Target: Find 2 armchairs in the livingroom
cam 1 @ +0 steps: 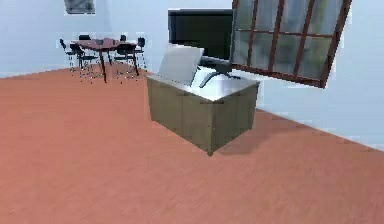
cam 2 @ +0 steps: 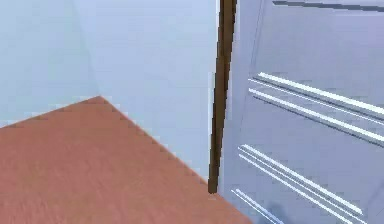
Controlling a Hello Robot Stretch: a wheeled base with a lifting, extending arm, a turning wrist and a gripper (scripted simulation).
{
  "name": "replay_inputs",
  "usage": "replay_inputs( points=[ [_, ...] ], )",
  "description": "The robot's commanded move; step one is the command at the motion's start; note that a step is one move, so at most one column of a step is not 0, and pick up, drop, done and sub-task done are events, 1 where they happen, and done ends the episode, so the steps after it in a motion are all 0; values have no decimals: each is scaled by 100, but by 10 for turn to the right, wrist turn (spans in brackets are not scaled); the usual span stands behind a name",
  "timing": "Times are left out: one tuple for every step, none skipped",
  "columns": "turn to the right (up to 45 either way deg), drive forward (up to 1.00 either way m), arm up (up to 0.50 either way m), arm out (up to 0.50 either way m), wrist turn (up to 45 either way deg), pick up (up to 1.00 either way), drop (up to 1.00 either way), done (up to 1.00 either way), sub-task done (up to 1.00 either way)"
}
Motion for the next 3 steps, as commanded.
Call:
replay_inputs(
  points=[
    [-450,0,0,0,0,0,0,0,0],
    [0,100,0,0,0,0,0,0,0],
    [0,100,0,0,0,0,0,0,0]
  ],
)
